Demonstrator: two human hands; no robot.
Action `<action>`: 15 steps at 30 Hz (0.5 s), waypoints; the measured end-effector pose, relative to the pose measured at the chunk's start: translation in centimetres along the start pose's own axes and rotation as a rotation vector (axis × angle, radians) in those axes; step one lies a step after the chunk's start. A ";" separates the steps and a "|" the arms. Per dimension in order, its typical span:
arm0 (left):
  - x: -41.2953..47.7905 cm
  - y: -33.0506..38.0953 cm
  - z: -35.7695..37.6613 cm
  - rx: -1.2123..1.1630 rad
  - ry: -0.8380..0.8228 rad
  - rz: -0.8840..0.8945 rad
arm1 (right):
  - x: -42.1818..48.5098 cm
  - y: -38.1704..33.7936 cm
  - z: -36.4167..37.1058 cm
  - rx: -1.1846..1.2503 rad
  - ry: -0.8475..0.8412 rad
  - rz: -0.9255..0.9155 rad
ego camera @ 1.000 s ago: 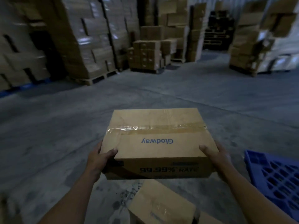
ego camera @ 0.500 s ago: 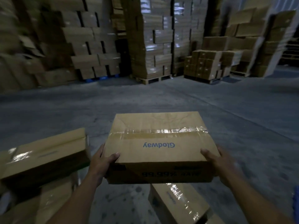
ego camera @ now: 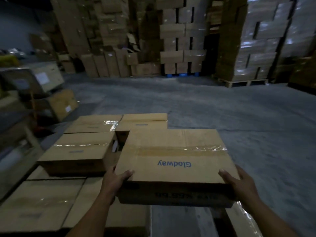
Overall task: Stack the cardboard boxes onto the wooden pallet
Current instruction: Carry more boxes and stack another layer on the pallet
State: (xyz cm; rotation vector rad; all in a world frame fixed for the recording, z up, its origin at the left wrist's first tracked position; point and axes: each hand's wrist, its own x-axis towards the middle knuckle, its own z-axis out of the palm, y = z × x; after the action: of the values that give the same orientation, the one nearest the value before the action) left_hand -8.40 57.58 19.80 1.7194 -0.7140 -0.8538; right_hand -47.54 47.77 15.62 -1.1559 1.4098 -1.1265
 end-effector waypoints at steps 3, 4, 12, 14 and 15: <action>0.8 -0.3 -2.6 -0.009 0.084 -0.033 | 1.1 -1.9 3.2 -0.022 -0.070 -0.005; 1.0 -0.3 -3.2 -0.006 0.113 -0.030 | 2.0 -2.2 4.2 -0.026 -0.095 -0.025; 6.1 0.7 -3.7 -0.060 0.235 -0.023 | 8.3 -2.6 10.1 -0.062 -0.178 -0.107; 8.2 0.5 -3.6 -0.064 0.243 -0.050 | 10.0 -2.4 11.2 -0.054 -0.206 -0.091; 8.9 0.5 -3.5 -0.062 0.255 -0.059 | 10.5 -2.4 11.7 -0.058 -0.207 -0.074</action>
State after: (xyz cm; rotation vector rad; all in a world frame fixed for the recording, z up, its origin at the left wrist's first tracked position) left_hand -0.48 52.17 19.25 1.7611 -0.4639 -0.6734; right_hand -36.65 36.12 15.41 -1.3354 1.2553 -0.9916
